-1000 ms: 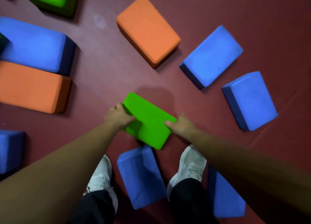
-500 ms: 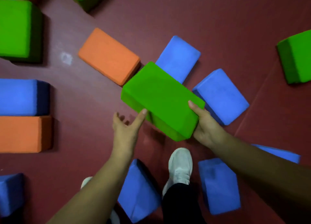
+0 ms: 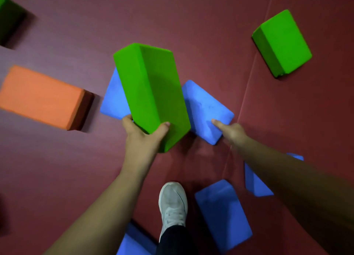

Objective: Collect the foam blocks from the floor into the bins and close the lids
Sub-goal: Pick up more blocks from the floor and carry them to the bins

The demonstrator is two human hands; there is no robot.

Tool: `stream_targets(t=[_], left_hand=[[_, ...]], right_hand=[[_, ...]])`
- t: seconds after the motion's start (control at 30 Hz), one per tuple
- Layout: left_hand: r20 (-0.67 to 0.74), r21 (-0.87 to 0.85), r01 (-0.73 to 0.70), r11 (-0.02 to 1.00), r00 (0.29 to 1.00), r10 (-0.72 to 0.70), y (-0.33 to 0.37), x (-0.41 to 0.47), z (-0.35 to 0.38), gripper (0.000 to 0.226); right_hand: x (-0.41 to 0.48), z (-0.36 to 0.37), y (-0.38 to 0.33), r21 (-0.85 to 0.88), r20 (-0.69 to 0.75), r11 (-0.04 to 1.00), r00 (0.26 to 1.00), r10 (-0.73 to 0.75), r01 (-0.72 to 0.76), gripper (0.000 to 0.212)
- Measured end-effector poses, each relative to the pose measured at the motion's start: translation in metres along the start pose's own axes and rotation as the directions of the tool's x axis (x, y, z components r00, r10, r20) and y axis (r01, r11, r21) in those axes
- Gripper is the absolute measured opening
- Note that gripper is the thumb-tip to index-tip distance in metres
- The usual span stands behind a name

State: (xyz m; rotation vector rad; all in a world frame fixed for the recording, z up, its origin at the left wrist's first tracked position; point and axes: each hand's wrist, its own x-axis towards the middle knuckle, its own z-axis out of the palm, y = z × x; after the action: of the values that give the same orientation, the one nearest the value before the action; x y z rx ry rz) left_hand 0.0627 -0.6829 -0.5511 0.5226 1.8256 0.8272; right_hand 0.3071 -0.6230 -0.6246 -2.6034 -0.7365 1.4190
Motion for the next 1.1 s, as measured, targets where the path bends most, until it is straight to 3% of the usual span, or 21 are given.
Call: stream_targets(t=[0.1, 0.13, 0.23, 0.3, 0.37, 0.47, 0.53, 0.57, 0.63, 0.73, 0.83, 1.0, 1.1], left_hand=[[-0.006, 0.078, -0.040, 0.996, 0.999, 0.041, -0.008, 0.015, 0.013, 0.064], [-0.016, 0.090, -0.053, 0.995, 0.998, 0.054, -0.009, 0.019, 0.017, 0.063], [-0.024, 0.106, -0.064, 0.992, 0.997, 0.067, -0.011, 0.026, 0.022, 0.059], [-0.010, 0.136, -0.076, 0.988, 0.997, 0.078, -0.008, 0.027, 0.019, 0.059], [0.000, 0.188, -0.097, 0.977, 0.995, 0.098, 0.000, 0.025, 0.010, 0.064], [-0.017, 0.299, -0.149, 0.943, 0.987, 0.161, 0.028, 0.015, -0.013, 0.070], [-0.023, 0.349, -0.177, 0.920, 0.980, 0.197, 0.060, 0.002, -0.029, 0.069], [-0.030, 0.363, -0.181, 0.914, 0.978, 0.205, 0.082, -0.006, -0.038, 0.067], [-0.042, 0.388, -0.181, 0.904, 0.976, 0.214, 0.136, -0.026, -0.061, 0.064], [-0.015, 0.443, -0.253, 0.860, 0.957, 0.289, 0.228, -0.064, -0.104, 0.068], [0.002, 0.462, -0.329, 0.823, 0.929, 0.370, 0.336, -0.122, -0.157, 0.062], [-0.018, 0.465, -0.461, 0.756, 0.849, 0.528, 0.495, -0.248, -0.271, 0.070], [-0.080, 0.463, -0.543, 0.701, 0.762, 0.643, 0.561, -0.326, -0.348, 0.074]], right_hand=[[0.021, 0.018, 0.017, 0.105, 0.170, 0.987, 0.980, 0.103, -0.122, 0.055], [0.028, 0.028, 0.023, 0.160, 0.198, 0.976, 0.974, 0.113, -0.146, 0.060], [0.063, 0.054, 0.051, 0.290, 0.103, 0.953, 0.993, 0.063, -0.090, 0.097], [0.087, 0.066, 0.067, 0.349, 0.015, 0.937, 1.000, 0.014, -0.018, 0.109], [0.044, 0.057, 0.035, 0.392, -0.053, 0.919, 0.999, -0.008, 0.029, 0.113], [-0.014, 0.029, -0.010, 0.242, -0.171, 0.953, 0.975, -0.142, 0.181, 0.087], [-0.045, 0.003, -0.036, 0.113, -0.231, 0.940, 0.929, -0.291, 0.323, 0.096], [-0.065, -0.013, -0.053, 0.042, -0.244, 0.930, 0.906, -0.345, 0.365, 0.103], [-0.110, -0.044, -0.091, -0.060, -0.270, 0.919, 0.880, -0.392, 0.390, 0.097], [-0.197, -0.088, -0.153, -0.085, -0.334, 0.893, 0.832, -0.444, 0.442, 0.084], [-0.305, -0.134, -0.213, -0.118, -0.362, 0.834, 0.759, -0.542, 0.539, 0.088], [-0.512, -0.207, -0.290, -0.194, -0.374, 0.728, 0.637, -0.674, 0.658, 0.091], [-0.635, -0.239, -0.308, -0.209, -0.394, 0.659, 0.555, -0.733, 0.722, 0.092]])
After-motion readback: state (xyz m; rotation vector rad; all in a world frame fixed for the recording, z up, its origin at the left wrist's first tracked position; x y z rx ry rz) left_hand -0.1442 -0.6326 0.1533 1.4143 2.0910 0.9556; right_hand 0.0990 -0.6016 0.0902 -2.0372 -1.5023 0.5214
